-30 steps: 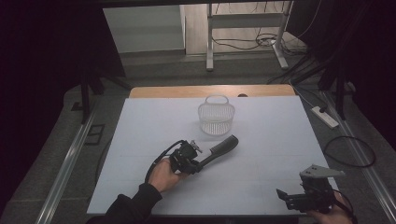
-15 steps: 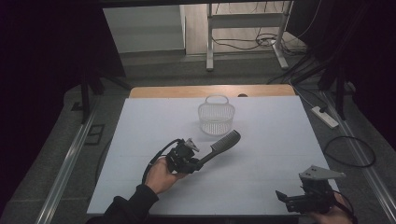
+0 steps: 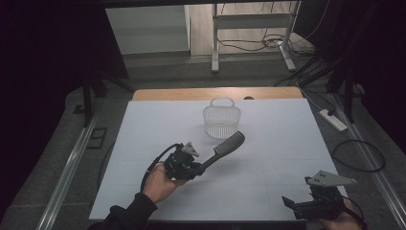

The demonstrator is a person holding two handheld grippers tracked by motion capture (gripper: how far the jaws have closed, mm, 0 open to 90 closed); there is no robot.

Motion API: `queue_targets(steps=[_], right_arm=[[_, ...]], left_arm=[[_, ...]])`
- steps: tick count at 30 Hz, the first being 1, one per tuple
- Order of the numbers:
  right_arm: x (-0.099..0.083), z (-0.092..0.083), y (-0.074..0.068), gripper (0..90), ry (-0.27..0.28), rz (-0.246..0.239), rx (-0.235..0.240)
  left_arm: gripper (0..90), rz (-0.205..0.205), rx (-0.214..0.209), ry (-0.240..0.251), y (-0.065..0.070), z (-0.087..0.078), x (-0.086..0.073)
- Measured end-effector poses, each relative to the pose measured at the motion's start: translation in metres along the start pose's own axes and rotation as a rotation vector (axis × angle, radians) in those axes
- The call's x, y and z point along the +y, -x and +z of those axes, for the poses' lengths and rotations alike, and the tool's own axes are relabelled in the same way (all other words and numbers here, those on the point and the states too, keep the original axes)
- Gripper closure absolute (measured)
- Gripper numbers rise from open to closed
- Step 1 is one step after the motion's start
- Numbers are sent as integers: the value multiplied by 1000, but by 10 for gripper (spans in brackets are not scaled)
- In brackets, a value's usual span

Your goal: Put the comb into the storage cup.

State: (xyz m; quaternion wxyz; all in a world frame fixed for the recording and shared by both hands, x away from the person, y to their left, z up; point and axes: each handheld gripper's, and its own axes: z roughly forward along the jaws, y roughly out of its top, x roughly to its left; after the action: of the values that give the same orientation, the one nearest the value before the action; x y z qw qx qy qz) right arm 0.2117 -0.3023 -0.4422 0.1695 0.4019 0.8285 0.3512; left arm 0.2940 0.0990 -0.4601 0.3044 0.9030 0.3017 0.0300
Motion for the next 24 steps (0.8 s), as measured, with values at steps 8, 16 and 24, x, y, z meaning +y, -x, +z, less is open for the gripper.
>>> queue_targets(steps=[8,16,24], right_arm=[[4,-1,-2,0,56,-18,23],[13,-3,-4,0,113,-31,109],[28,2,-12,0,130,-69,143]], left_arm=[[728,8,7,27,4,-10,-5],[728,4,16,53,11,-18,-12],[728,-4,36,80,13,-24,-19]])
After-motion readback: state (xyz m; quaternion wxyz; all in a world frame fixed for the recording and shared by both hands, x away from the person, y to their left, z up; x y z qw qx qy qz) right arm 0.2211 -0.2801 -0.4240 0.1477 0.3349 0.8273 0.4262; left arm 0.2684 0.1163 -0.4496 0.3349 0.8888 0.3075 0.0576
